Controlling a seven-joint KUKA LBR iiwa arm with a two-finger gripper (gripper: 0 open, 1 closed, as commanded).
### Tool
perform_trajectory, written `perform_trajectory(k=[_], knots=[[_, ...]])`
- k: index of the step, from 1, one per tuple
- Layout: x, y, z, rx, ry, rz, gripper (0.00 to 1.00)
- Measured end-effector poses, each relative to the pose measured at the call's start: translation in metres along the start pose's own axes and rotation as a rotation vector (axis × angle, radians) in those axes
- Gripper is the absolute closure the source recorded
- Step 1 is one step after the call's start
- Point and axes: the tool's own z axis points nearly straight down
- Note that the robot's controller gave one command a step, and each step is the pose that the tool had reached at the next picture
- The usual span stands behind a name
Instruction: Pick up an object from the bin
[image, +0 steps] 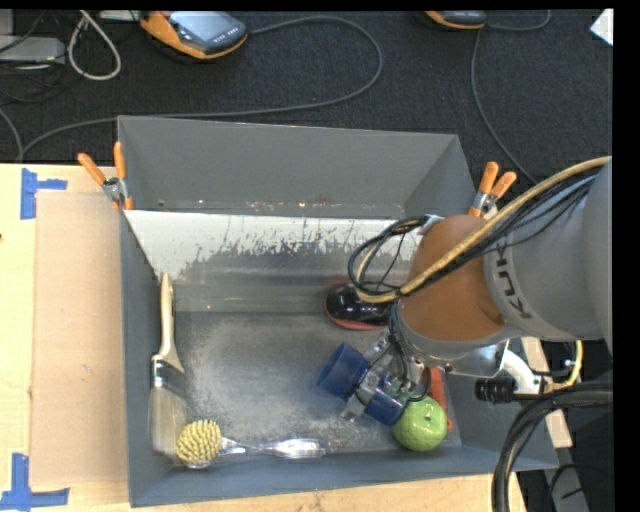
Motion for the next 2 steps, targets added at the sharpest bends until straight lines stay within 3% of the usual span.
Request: perform_trajectory(k=[1,2], knots=[[0.0117,-0.0034,-0.0124,-0.001,0.0,-0.003,1.0],[0.0098,-0.0085,-0.0097,0.004,0.005,0.012,1.0]])
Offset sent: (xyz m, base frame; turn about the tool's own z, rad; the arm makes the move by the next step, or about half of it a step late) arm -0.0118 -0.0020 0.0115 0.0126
